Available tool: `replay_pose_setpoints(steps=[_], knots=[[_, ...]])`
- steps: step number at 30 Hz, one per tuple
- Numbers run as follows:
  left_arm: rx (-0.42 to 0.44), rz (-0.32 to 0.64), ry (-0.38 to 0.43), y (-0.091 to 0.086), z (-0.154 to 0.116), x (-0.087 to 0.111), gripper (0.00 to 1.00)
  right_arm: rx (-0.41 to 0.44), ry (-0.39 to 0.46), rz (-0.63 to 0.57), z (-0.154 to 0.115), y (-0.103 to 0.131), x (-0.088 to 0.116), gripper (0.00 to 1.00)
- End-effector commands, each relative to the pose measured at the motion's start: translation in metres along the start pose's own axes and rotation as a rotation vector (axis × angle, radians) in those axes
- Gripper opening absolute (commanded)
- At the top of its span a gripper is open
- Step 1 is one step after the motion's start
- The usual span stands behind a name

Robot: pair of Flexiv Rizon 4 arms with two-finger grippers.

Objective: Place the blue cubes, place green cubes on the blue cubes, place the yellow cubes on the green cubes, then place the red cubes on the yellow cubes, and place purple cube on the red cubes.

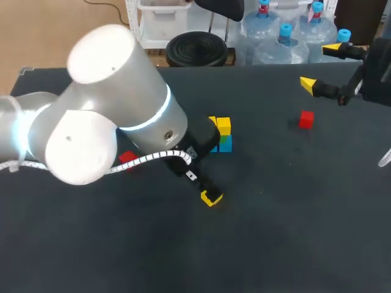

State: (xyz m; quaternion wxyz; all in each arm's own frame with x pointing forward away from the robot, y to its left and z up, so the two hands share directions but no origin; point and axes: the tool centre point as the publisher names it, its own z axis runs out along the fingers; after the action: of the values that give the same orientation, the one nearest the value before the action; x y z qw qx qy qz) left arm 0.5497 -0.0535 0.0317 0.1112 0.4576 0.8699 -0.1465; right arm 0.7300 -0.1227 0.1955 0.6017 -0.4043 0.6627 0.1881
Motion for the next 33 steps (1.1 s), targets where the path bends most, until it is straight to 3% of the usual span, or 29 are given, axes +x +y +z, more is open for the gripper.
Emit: replay_pose_setpoints(steps=[1, 8, 22, 24, 25, 26, 33], knots=[[0.024, 0.011, 0.032, 0.003, 0.011, -0.010, 1.00, 0.000, 0.000, 0.000, -0.001, 0.000, 0.000, 1.00], [0.044, -0.002, 0.040, 0.003, 0.026, -0.007, 1.00, 0.000, 0.000, 0.000, -0.001, 0.000, 0.000, 1.00], [0.000, 0.000, 0.058, 0.017, 0.043, 0.007, 1.00, 0.000, 0.000, 0.000, -0.001, 0.000, 0.000, 1.00], [-0.004, -0.004, 0.058, 0.018, 0.042, 0.008, 0.32, 0.000, 0.000, 0.000, -0.001, 0.000, 0.000, 1.00], [-0.009, -0.002, 0.056, 0.019, 0.042, 0.008, 0.08, 0.000, 0.000, 0.000, -0.001, 0.000, 0.000, 1.00], [-0.010, 0.000, 0.055, 0.019, 0.042, 0.008, 0.00, 0.000, 0.000, 0.000, -0.001, 0.000, 0.000, 1.00], [-0.003, 0.031, 0.029, 0.021, 0.037, 0.006, 0.00, 0.000, 0.000, 0.000, -0.001, 0.000, 0.000, 1.00]])
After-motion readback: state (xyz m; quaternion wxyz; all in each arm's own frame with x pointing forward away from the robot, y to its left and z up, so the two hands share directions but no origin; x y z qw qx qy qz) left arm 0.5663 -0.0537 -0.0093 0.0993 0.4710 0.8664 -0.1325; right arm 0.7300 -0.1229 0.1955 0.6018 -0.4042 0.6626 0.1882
